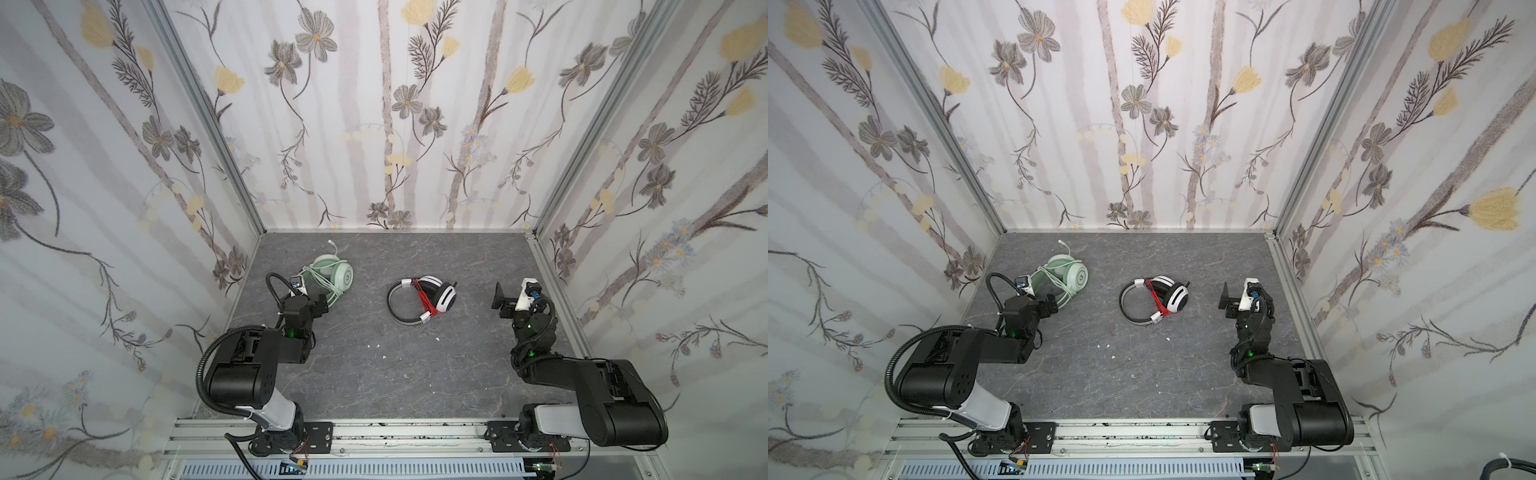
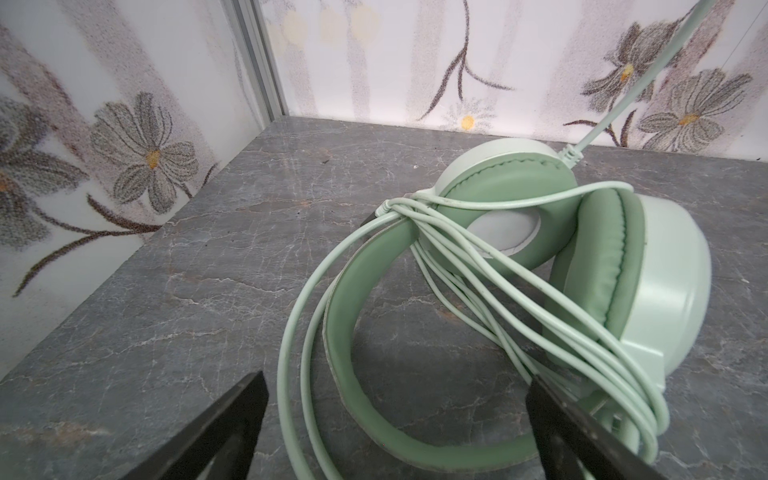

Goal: Wrap the headphones

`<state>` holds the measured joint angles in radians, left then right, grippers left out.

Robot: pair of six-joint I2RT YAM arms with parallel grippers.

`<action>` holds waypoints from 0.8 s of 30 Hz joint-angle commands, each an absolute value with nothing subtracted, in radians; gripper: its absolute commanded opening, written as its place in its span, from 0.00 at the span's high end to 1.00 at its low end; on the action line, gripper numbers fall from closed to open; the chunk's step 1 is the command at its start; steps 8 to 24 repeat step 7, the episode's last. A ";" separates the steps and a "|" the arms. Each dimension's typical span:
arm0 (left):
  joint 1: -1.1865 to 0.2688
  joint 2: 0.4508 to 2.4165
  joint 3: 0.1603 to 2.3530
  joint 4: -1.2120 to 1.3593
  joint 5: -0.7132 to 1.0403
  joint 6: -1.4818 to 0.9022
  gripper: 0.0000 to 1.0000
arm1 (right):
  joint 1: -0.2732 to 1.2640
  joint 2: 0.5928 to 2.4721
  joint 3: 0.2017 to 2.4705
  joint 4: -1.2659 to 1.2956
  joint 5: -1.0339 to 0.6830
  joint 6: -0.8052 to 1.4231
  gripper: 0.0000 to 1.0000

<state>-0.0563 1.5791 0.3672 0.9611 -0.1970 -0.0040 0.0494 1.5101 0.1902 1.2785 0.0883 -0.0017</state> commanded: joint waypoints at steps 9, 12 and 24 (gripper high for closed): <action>-0.056 1.575 0.367 0.970 -0.204 -0.005 0.00 | 0.026 1.505 0.179 1.348 0.024 -0.008 0.00; -0.056 1.575 0.367 0.970 -0.204 -0.005 0.00 | 0.026 1.505 0.179 1.348 0.024 -0.008 0.00; -0.056 1.575 0.367 0.970 -0.204 -0.005 0.00 | 0.026 1.505 0.179 1.348 0.024 -0.008 0.00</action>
